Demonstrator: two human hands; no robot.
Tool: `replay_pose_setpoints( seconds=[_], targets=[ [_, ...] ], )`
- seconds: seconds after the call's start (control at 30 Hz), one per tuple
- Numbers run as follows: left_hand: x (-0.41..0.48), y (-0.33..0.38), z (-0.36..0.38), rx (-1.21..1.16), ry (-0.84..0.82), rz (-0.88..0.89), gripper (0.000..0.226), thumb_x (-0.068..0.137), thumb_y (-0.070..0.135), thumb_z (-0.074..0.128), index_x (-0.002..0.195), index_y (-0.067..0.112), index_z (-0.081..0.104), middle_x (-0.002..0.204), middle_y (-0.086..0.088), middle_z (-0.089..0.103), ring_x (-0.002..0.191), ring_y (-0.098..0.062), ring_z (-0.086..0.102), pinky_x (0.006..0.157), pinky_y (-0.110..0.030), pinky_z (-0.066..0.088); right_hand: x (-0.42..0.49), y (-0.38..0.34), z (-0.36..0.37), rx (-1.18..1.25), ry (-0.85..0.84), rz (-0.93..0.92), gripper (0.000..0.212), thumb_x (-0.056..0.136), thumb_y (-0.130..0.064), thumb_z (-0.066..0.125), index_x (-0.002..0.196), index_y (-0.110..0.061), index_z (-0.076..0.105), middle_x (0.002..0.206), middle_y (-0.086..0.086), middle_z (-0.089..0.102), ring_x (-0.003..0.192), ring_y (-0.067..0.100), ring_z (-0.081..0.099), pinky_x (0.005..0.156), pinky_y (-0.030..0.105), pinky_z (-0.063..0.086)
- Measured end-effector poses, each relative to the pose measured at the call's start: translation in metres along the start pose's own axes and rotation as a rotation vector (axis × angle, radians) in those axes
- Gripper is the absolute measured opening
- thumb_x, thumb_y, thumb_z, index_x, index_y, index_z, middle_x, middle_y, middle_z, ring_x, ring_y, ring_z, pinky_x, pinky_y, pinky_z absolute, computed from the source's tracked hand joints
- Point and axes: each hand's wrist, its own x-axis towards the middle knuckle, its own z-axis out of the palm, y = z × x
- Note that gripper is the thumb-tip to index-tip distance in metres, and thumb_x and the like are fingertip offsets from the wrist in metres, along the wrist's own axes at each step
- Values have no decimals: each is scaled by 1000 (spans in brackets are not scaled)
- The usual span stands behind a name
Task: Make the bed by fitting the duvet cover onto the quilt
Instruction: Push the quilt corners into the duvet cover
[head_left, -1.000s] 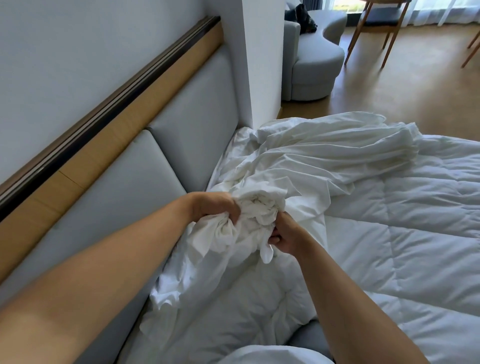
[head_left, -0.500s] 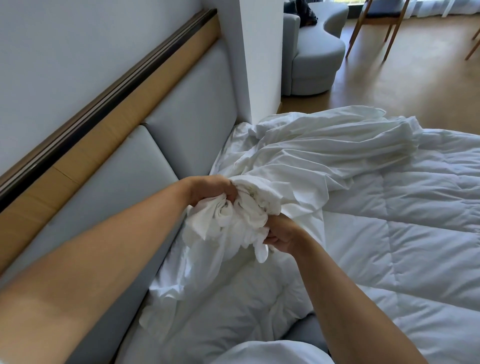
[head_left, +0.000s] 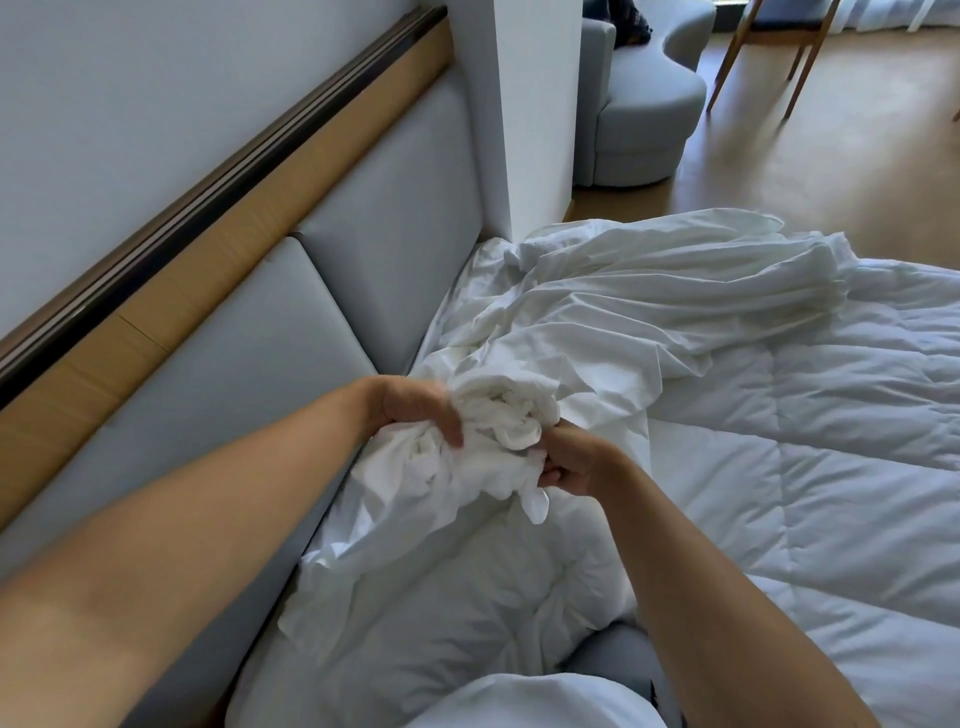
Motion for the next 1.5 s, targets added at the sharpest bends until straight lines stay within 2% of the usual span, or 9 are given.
replay_pose_setpoints(
  seconds=[0.1, 0.23, 0.4, 0.57, 0.87, 0.93, 1.03, 1.27, 1.5],
  targets=[
    [7, 5, 1, -225, 101, 129, 45, 73, 6, 68, 117, 3, 69, 114, -23, 68, 100, -39, 68, 86, -46, 56, -3, 5, 9, -86, -108, 12, 21, 67, -13, 85, 82, -23, 74, 71, 2, 59, 54, 11, 48, 41, 21, 31],
    [16, 9, 9, -375, 178, 189, 46, 69, 13, 65, 113, 2, 65, 104, -20, 69, 91, -34, 69, 80, -41, 58, 5, 7, 25, -33, 27, -138, 22, 79, -13, 79, 99, -16, 70, 79, 1, 68, 65, 11, 64, 50, 22, 48],
    [4, 15, 1, -58, 190, 84, 45, 70, 7, 65, 115, 1, 66, 103, -22, 70, 87, -35, 69, 72, -39, 58, 6, 9, 11, 263, 59, -226, 21, 83, -3, 52, 77, -18, 66, 61, -1, 47, 47, 5, 36, 37, 17, 28],
    [-6, 22, 0, 252, 20, -185, 22, 72, 4, 77, 93, 11, 80, 106, -19, 74, 93, -36, 73, 72, -39, 60, 7, 1, 9, 246, 0, -191, 36, 80, -4, 44, 67, -24, 72, 56, -4, 49, 44, 6, 35, 35, 18, 26],
    [-6, 15, -13, -204, 27, -28, 39, 64, 12, 65, 101, 3, 75, 95, -19, 69, 78, -31, 69, 71, -37, 58, 7, -5, -5, 213, 46, 62, 20, 69, -16, 64, 51, -23, 56, 48, -6, 32, 37, 4, 23, 31, 16, 20],
    [-4, 19, -11, -276, 49, 3, 38, 71, 12, 56, 104, 3, 73, 94, -18, 69, 79, -32, 68, 72, -36, 58, 2, -8, -3, 69, -42, 119, 14, 59, -21, 78, 52, -21, 65, 49, -4, 45, 37, 6, 39, 33, 18, 34],
    [5, 24, -4, -315, 115, 42, 40, 68, 11, 52, 104, 0, 65, 88, -18, 66, 74, -31, 66, 67, -34, 58, 1, -10, -2, -74, -173, 157, 28, 52, -22, 91, 78, -22, 81, 84, 3, 74, 75, 18, 72, 66, 30, 60],
    [12, 21, -16, -16, 184, -105, 38, 55, 15, 65, 90, 11, 79, 96, -20, 69, 80, -36, 65, 77, -41, 53, 3, 6, -9, 217, -256, 161, 16, 80, -11, 70, 66, -20, 69, 56, -6, 48, 40, 1, 30, 35, 12, 25],
    [18, 8, -17, 53, -111, -158, 30, 74, 18, 85, 103, 17, 80, 116, -15, 73, 103, -32, 71, 86, -44, 58, 11, -6, -16, 246, -139, 190, 12, 60, -9, 64, 54, -18, 59, 45, -8, 31, 33, 1, 25, 30, 11, 17]
  ],
)
